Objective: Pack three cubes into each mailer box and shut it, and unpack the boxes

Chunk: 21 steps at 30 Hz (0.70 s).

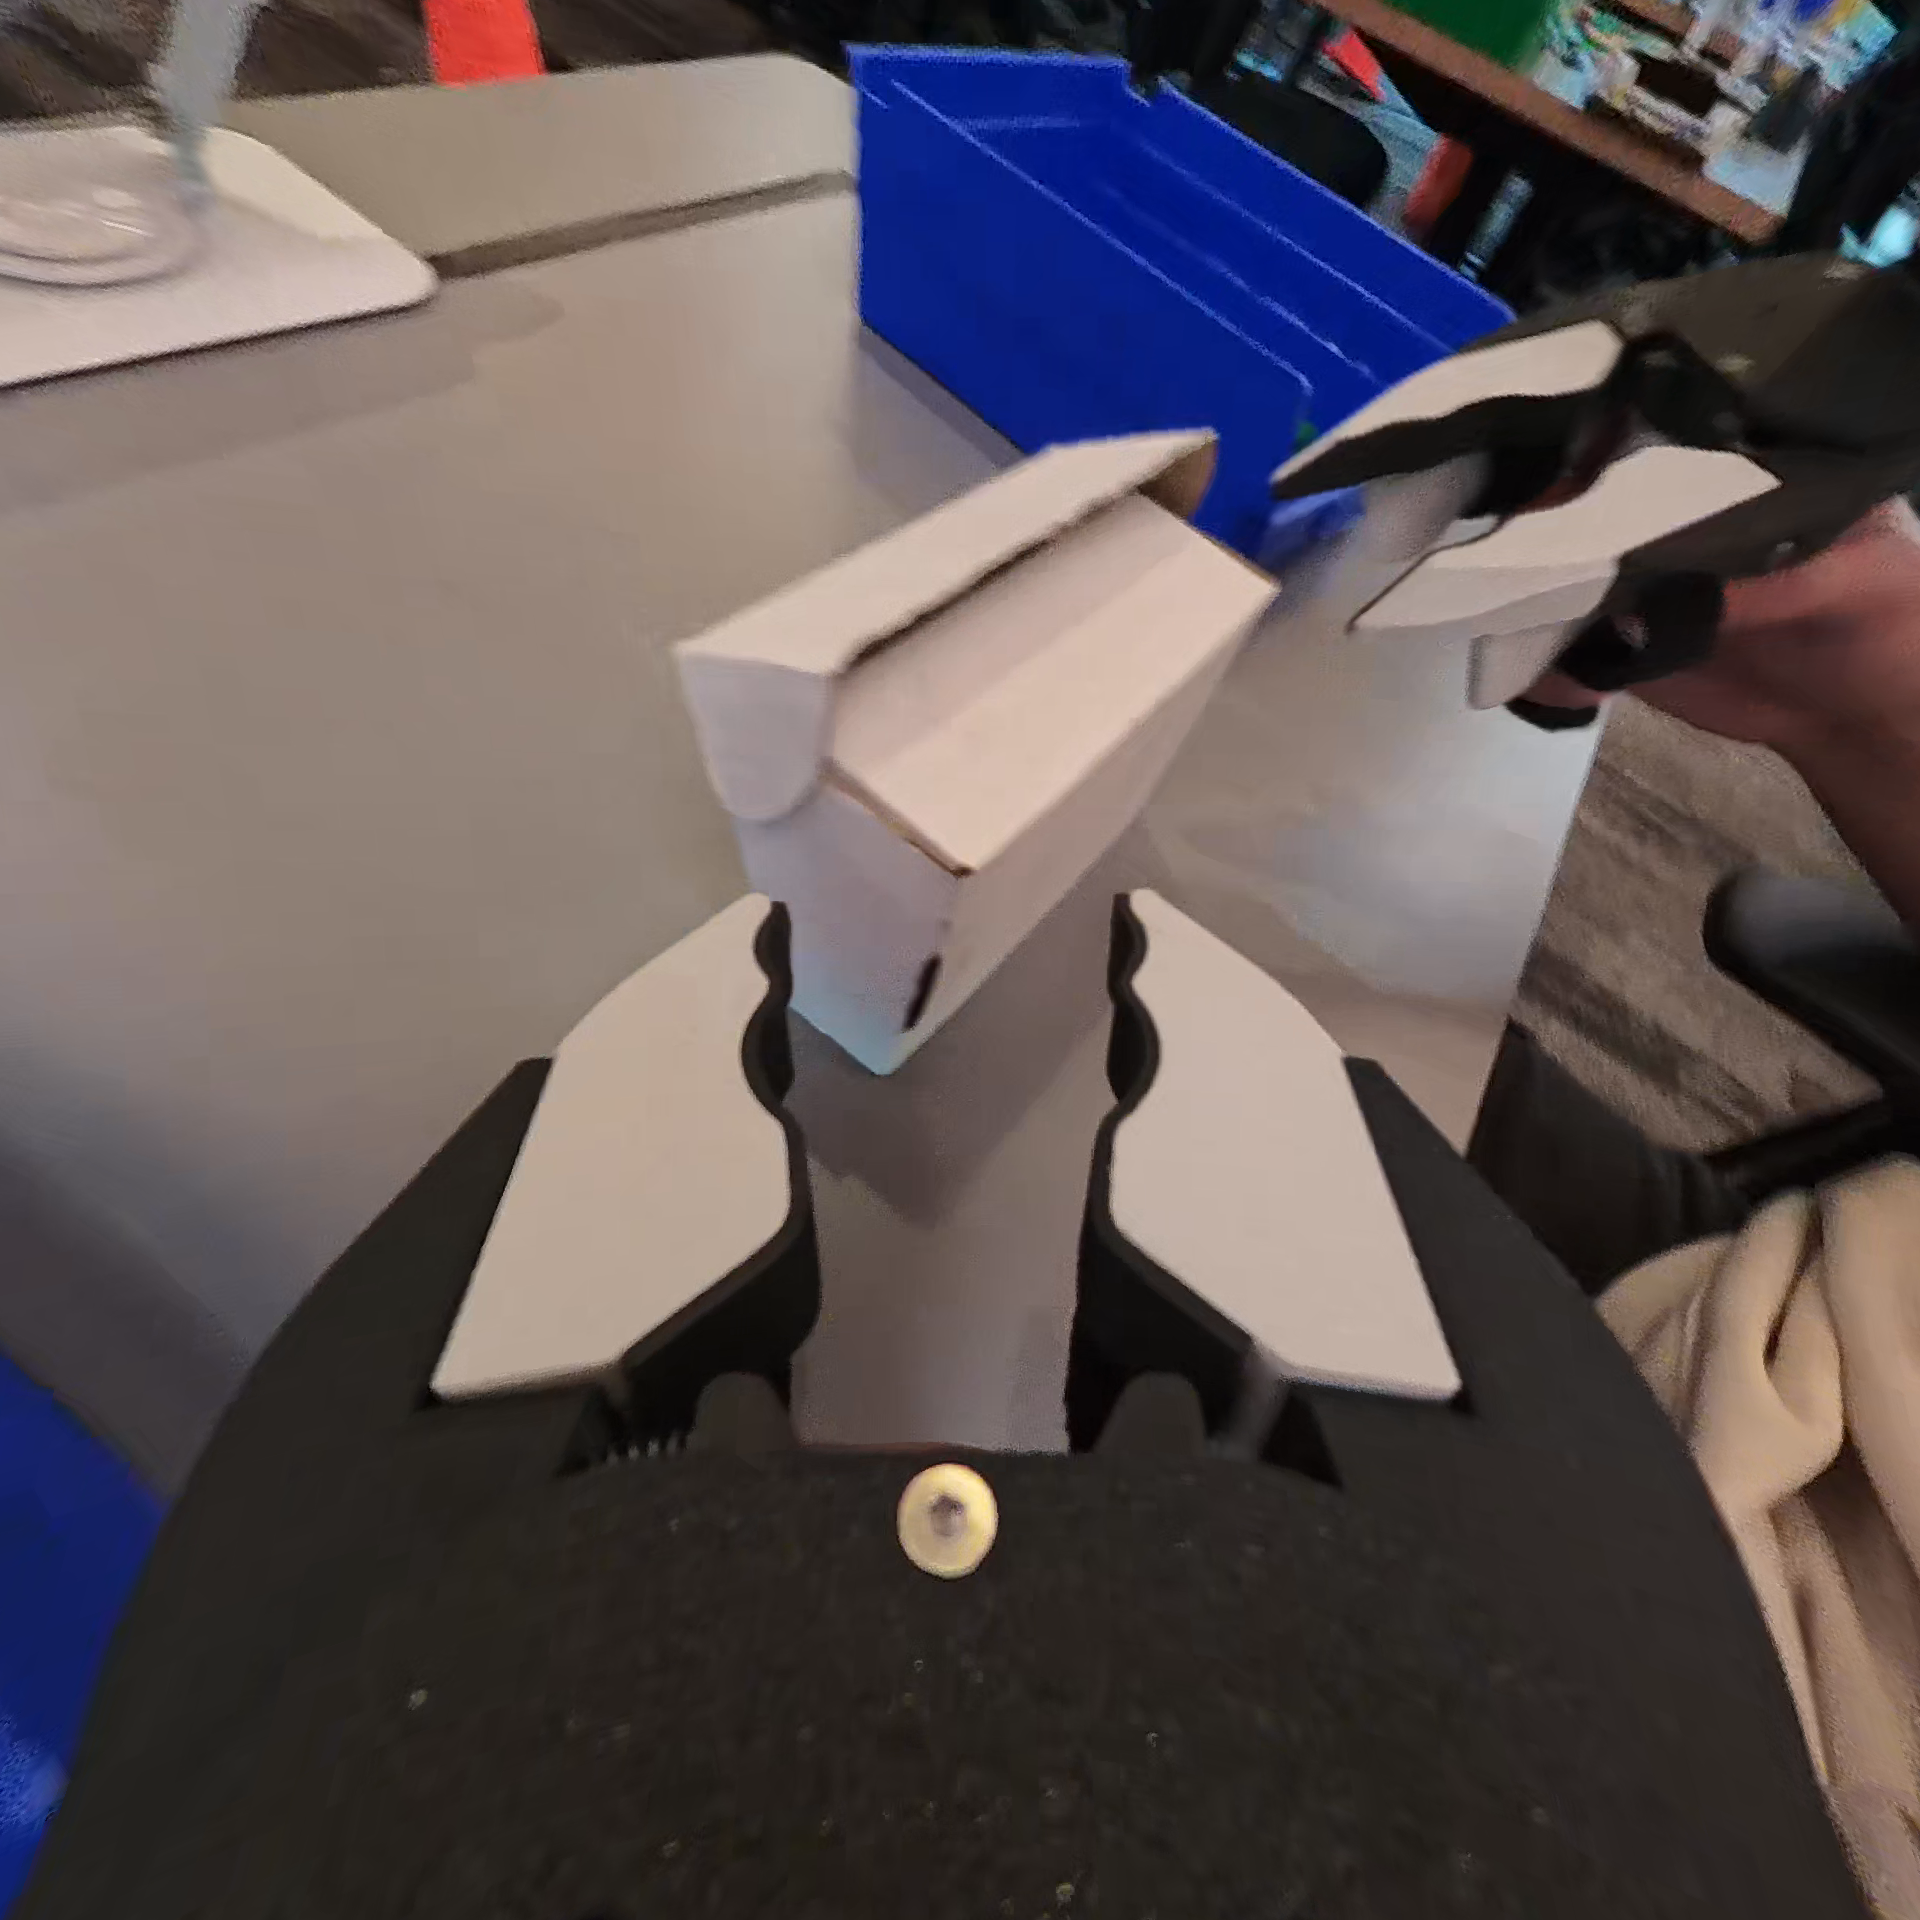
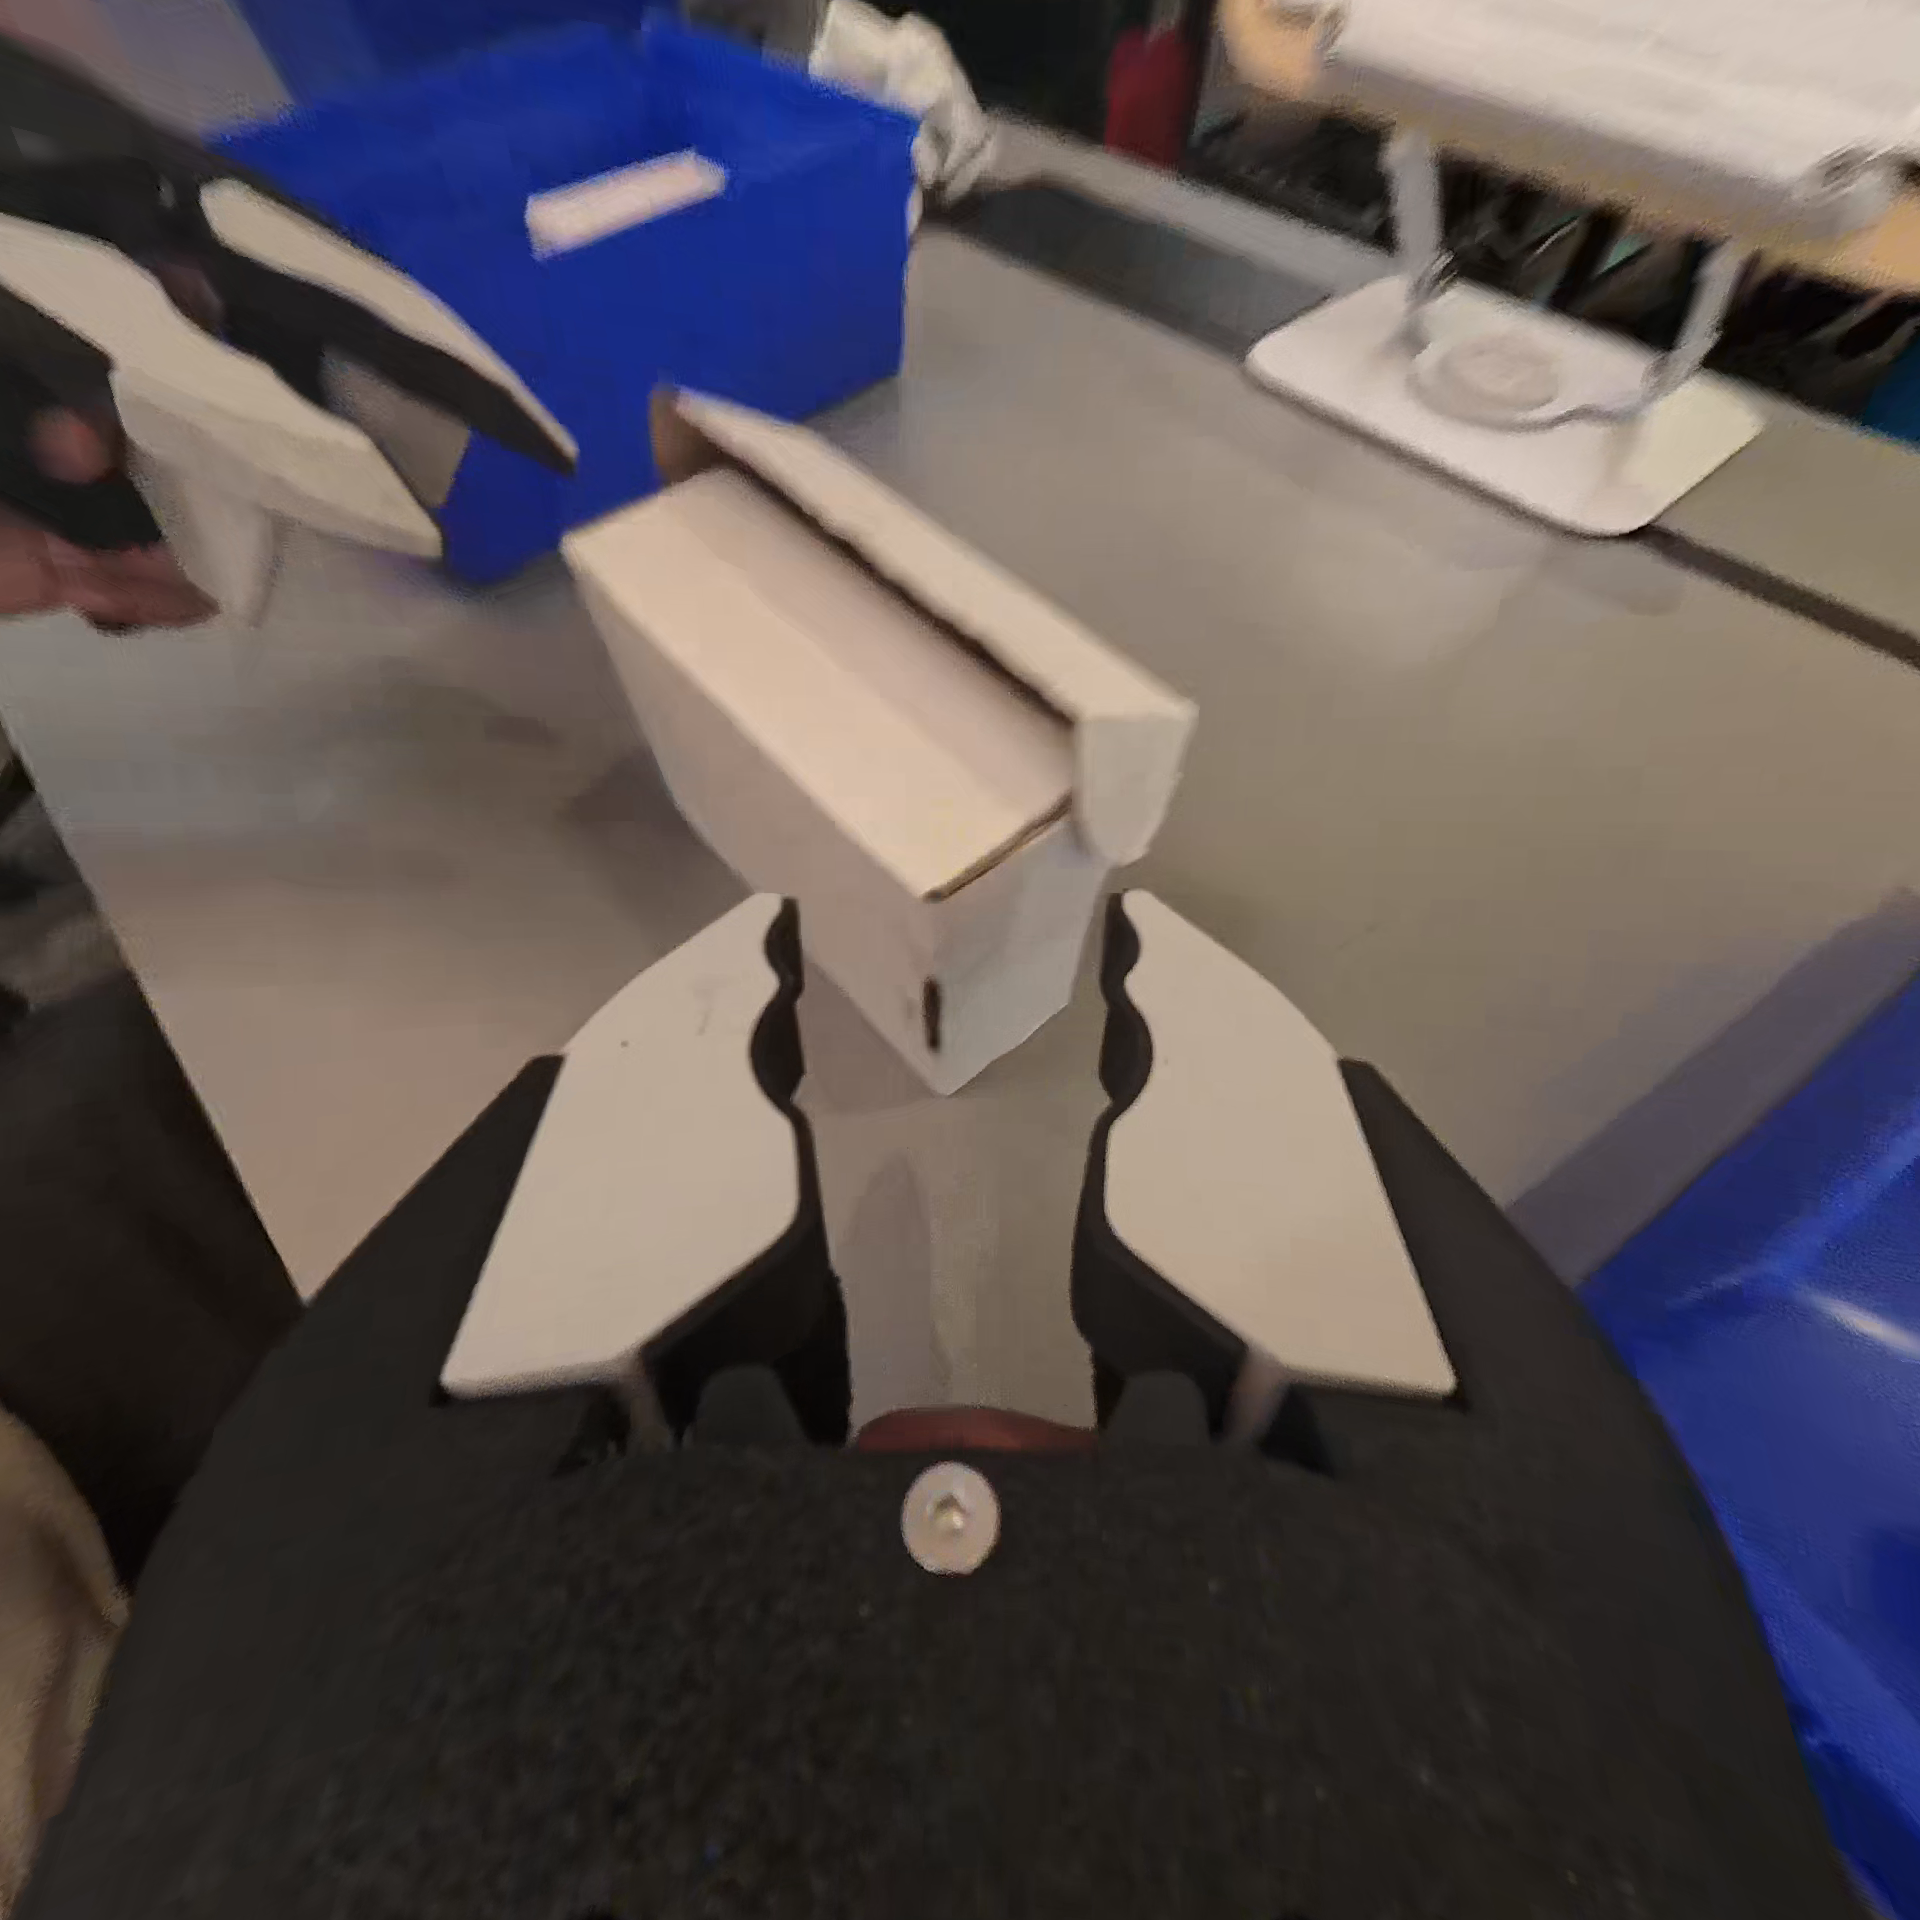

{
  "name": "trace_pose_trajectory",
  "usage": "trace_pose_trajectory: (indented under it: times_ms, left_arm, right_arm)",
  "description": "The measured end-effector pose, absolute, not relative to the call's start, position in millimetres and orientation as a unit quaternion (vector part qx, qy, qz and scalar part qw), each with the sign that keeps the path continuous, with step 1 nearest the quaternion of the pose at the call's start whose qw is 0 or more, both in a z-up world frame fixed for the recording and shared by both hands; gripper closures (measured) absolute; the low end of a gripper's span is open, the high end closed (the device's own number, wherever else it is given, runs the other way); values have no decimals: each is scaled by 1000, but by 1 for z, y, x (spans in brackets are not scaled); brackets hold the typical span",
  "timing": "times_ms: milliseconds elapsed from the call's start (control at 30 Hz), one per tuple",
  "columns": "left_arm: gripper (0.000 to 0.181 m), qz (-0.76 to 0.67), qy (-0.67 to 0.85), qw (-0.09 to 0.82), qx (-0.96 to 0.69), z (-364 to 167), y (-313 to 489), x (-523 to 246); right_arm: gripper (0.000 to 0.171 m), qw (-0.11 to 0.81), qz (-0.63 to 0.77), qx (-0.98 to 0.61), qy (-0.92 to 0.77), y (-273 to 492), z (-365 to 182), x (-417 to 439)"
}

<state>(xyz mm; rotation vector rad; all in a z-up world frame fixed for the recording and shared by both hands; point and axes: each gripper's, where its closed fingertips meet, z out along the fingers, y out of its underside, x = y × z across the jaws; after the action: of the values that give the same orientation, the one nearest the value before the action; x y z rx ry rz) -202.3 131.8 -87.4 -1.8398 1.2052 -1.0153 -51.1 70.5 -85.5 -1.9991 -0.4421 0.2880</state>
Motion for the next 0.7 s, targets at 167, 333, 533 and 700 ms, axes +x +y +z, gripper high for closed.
trace_pose_trajectory:
  times_ms: [167, 333, 533, 700]
  left_arm:
    - [122, -367, 473, 347, -722, -85, 155, -187]
    - [110, -383, 509, 280, -718, -96, 144, -159]
    - [145, -302, 511, 364, -718, -86, 154, -165]
    - [96, -316, 547, 332, -700, -93, 138, -165]
  right_arm:
    - [122, 507, 100, -839, -167, 97, -90, -35]
    - [124, 475, 213, -845, -122, 110, -93, -51]
    - [168, 462, 126, -868, -128, 102, -76, -31]
    - [170, 449, 110, -877, -132, 101, -75, -26]
